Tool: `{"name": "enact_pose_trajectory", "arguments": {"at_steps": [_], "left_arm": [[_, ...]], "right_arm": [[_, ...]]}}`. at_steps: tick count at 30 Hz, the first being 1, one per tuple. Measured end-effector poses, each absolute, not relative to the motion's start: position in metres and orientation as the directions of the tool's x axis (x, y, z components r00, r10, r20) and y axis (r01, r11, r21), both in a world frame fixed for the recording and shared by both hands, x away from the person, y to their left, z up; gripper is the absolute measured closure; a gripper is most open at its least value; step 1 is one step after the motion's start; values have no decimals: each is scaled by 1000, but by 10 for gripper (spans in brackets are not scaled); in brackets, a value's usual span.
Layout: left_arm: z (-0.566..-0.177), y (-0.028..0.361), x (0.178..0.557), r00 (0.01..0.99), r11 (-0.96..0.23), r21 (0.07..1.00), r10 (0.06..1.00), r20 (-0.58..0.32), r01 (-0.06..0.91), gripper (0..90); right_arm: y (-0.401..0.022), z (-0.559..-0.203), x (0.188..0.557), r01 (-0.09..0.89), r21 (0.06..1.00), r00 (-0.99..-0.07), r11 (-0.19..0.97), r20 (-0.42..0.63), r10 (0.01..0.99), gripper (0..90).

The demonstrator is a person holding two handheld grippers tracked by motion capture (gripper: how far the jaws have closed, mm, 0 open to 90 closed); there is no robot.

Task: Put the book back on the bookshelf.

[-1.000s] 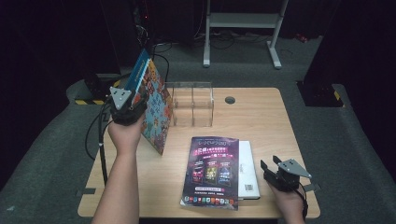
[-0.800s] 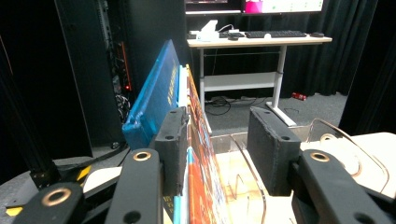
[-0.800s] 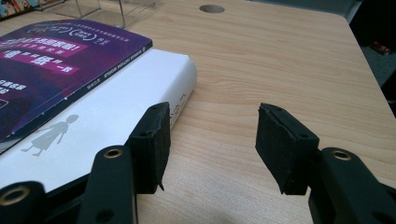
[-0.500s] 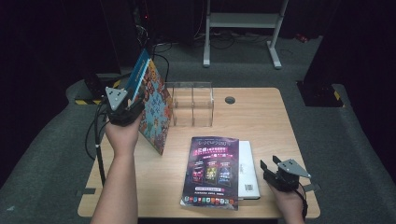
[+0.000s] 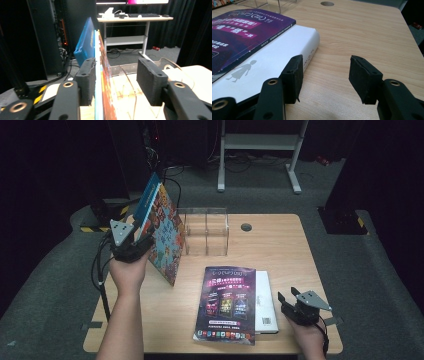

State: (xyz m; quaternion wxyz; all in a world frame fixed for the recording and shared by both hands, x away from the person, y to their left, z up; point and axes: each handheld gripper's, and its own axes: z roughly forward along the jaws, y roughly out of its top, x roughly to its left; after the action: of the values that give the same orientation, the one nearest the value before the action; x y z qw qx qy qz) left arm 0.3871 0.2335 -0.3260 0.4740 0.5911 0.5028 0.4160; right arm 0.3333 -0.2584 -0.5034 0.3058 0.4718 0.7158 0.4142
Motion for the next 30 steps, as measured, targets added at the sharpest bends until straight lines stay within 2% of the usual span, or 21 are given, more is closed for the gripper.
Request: {"name": "enact_pose_trajectory", "arguments": {"at_steps": [8,11,16,22,30], "left_arm": [[-331,233,374,158,-74,969,987,36,237,431],[-332,236,368,178,-61,967,984,16,249,404],[-332,239,356,191,-64,967,981,16,248,397],[-337,240,346,199,-93,955,979,37,282,365],[-353,246,336,219,-93,941,976,21,326,337]], "right_arm": [[-258,-504,334,421,881,-374,216,-48,926,451],[-258,-504,334,423,881,-374,213,-45,927,451],[-258,-505,333,422,881,-377,214,-44,925,449],[-257,-505,333,425,880,-379,214,-42,925,447],[-256,-505,333,431,877,-383,210,-33,923,445]]}}
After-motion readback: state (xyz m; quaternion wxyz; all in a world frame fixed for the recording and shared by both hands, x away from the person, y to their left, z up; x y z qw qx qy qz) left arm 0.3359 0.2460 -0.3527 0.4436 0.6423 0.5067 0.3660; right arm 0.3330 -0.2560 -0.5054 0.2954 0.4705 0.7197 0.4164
